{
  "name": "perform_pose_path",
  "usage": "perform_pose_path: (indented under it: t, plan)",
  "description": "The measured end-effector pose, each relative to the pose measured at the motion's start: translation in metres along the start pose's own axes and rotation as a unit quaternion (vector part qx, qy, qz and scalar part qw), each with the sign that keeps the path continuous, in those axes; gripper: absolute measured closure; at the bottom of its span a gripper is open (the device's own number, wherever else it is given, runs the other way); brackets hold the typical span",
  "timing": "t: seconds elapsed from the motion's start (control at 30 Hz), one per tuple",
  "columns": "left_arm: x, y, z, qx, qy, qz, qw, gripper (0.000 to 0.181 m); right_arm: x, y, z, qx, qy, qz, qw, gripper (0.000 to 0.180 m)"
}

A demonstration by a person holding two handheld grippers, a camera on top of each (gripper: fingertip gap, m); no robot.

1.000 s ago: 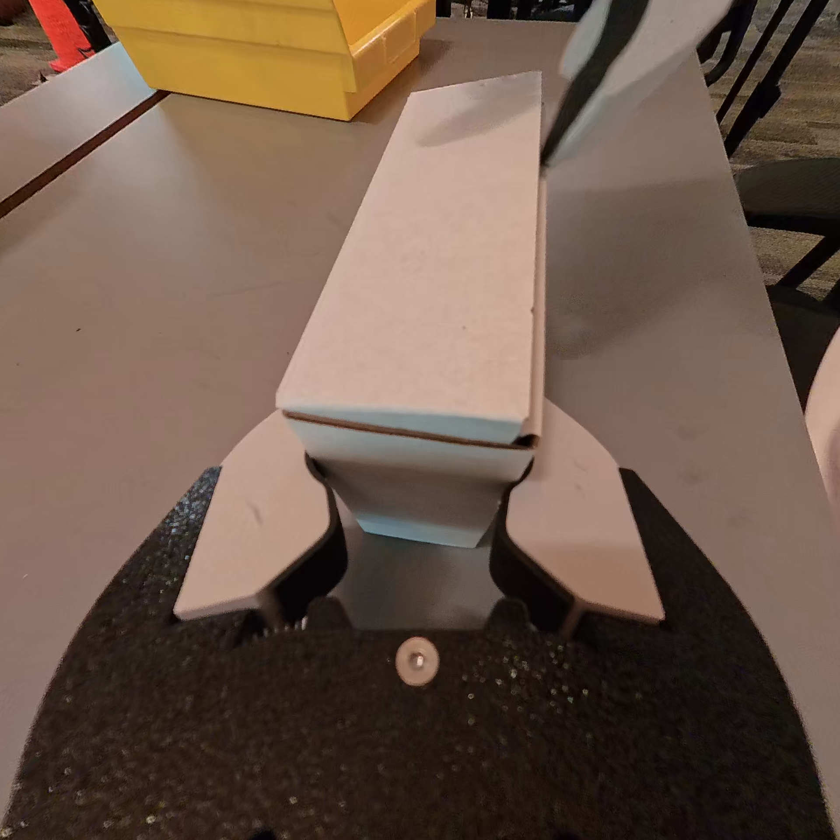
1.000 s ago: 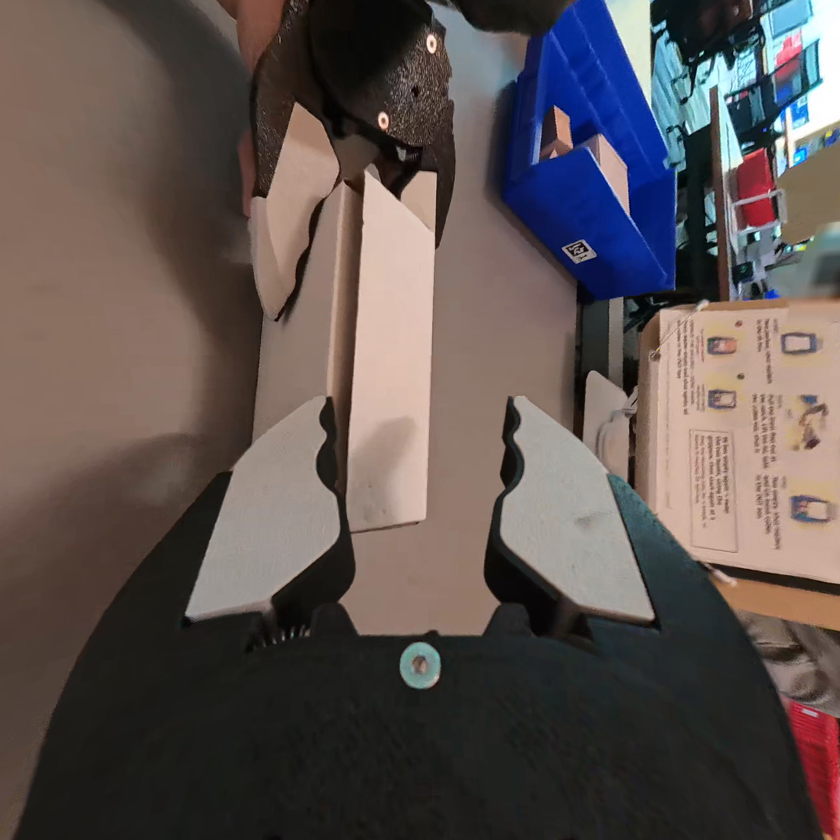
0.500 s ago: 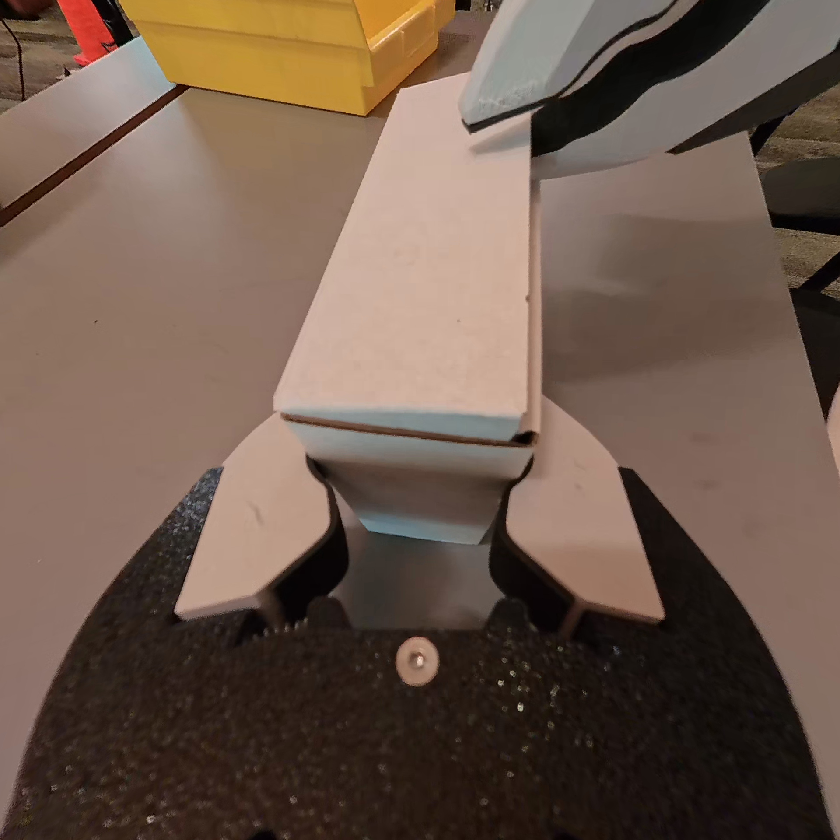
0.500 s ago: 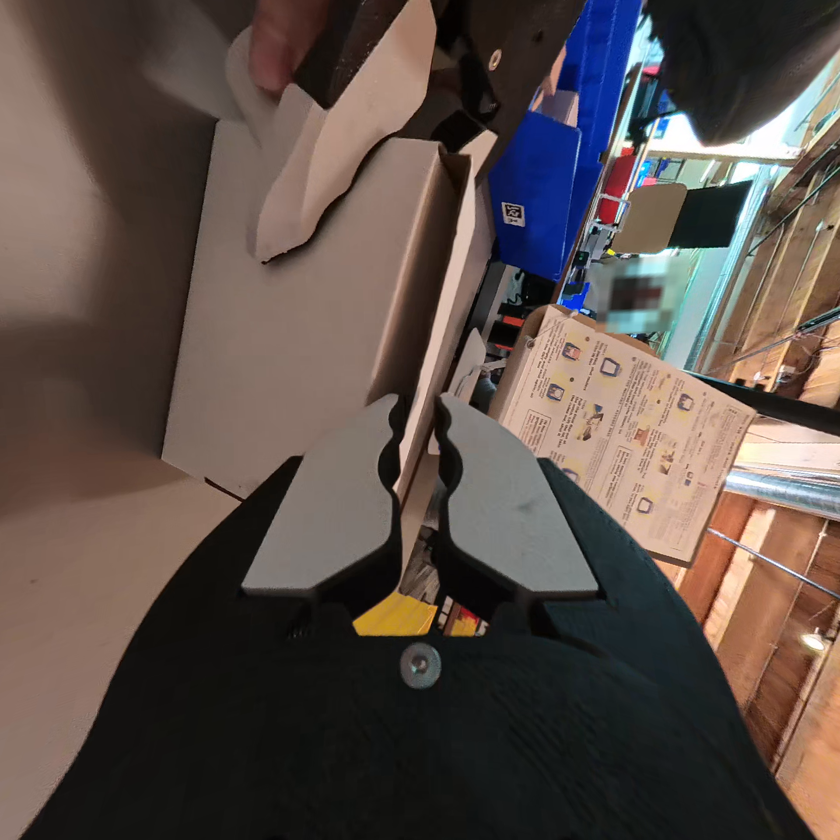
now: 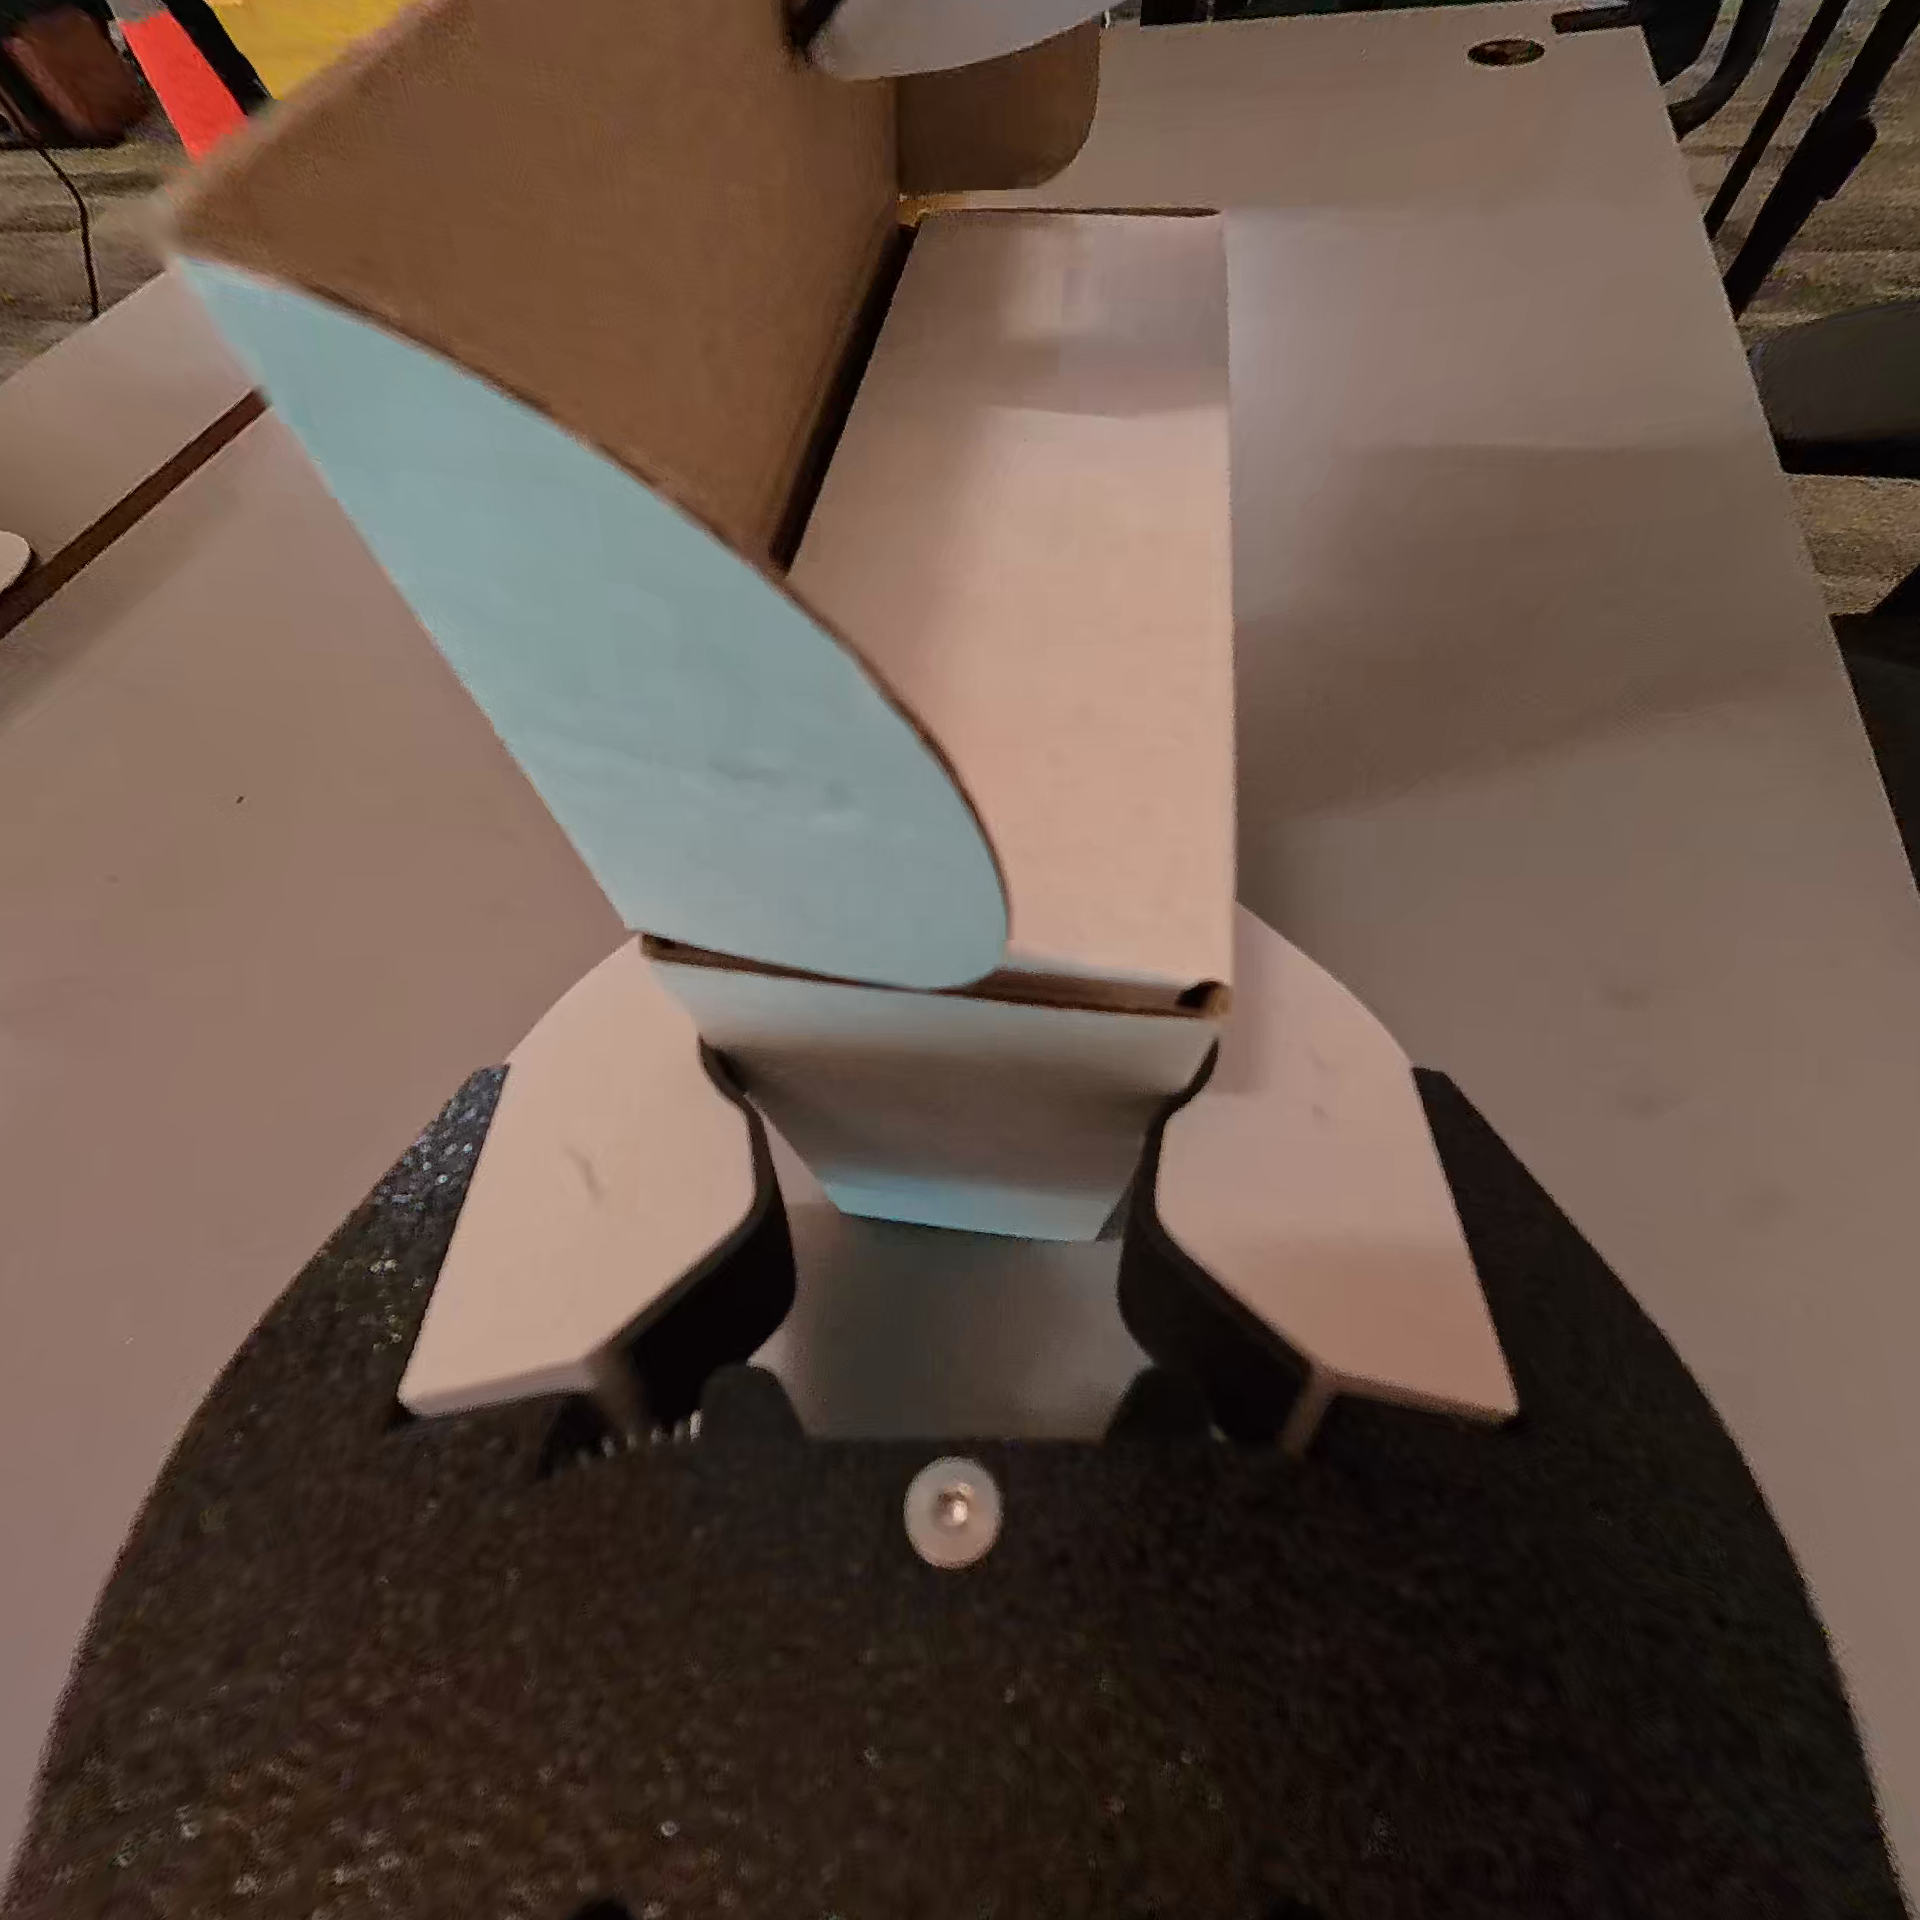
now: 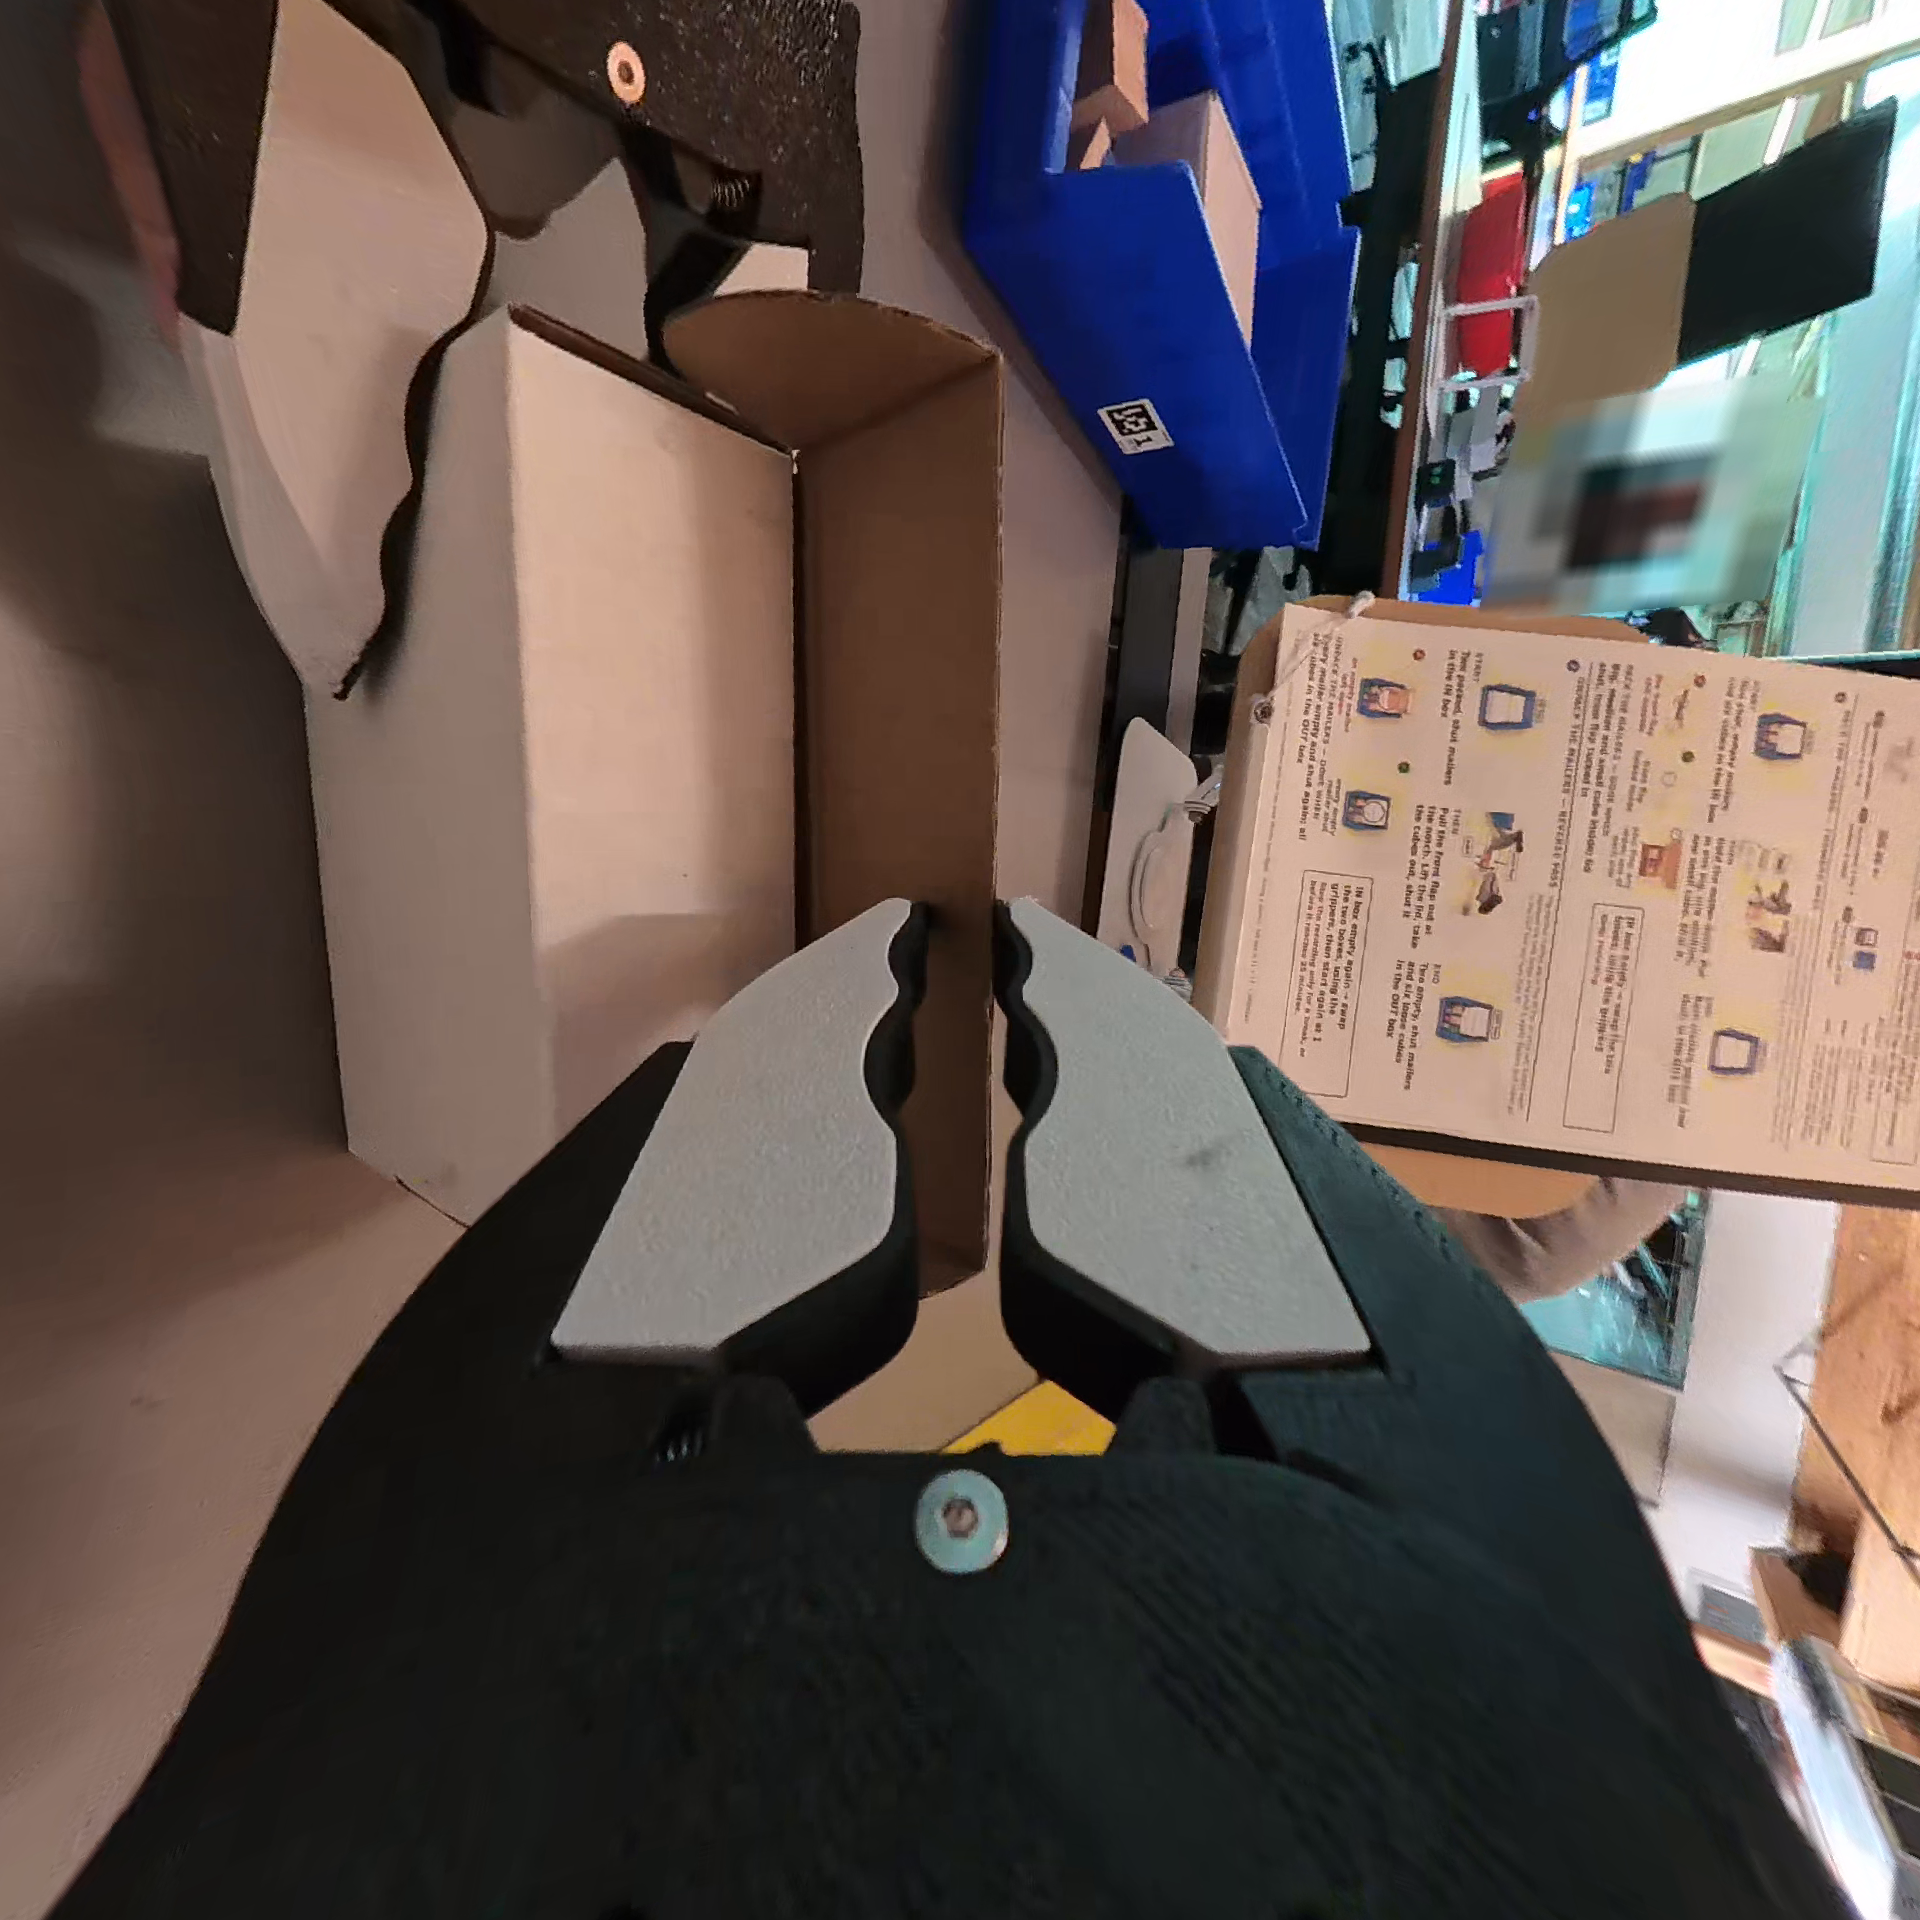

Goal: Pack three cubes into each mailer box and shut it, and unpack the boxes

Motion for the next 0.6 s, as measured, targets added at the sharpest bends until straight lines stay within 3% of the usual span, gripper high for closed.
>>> perform_pose_path:
  t: [0.13, 0.23, 0.3, 0.4, 0.5, 0.6]
  plan:
    - [0.000, 0.002, 0.000, 0.012, 0.012, 0.036, 0.999, 0.103, -0.006, 0.007, 0.007, 0.107, 0.015, 0.018, 0.994, 0.162]
    - [-0.002, 0.002, -0.007, 0.075, 0.043, 0.141, 0.986, 0.103, -0.004, 0.018, 0.004, 0.188, 0.053, 0.050, 0.979, 0.178]
    - [0.001, 0.003, -0.016, 0.119, 0.058, 0.179, 0.975, 0.103, -0.001, 0.024, 0.004, 0.194, 0.056, 0.065, 0.977, 0.178]
    - [0.010, -0.005, -0.037, 0.166, 0.074, 0.141, 0.973, 0.106, -0.004, 0.031, 0.010, 0.165, -0.014, 0.093, 0.982, 0.178]
    - [0.020, -0.008, -0.068, 0.212, 0.104, 0.151, 0.960, 0.123, -0.011, 0.034, 0.019, 0.120, -0.077, 0.139, 0.980, 0.178]
    - [0.032, 0.005, -0.086, 0.205, 0.089, 0.184, 0.957, 0.154, -0.016, 0.032, 0.024, 0.123, -0.098, 0.181, 0.971, 0.178]
Point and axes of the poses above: each gripper's, where its closed fingertips meet, z out along the fingers, x out of its top, y = z × x across the jaws, the point moved 10 cm from there along -z, back along the fingers, and after that the axes turned 9 degrees about -z, right-handed, at the moved point
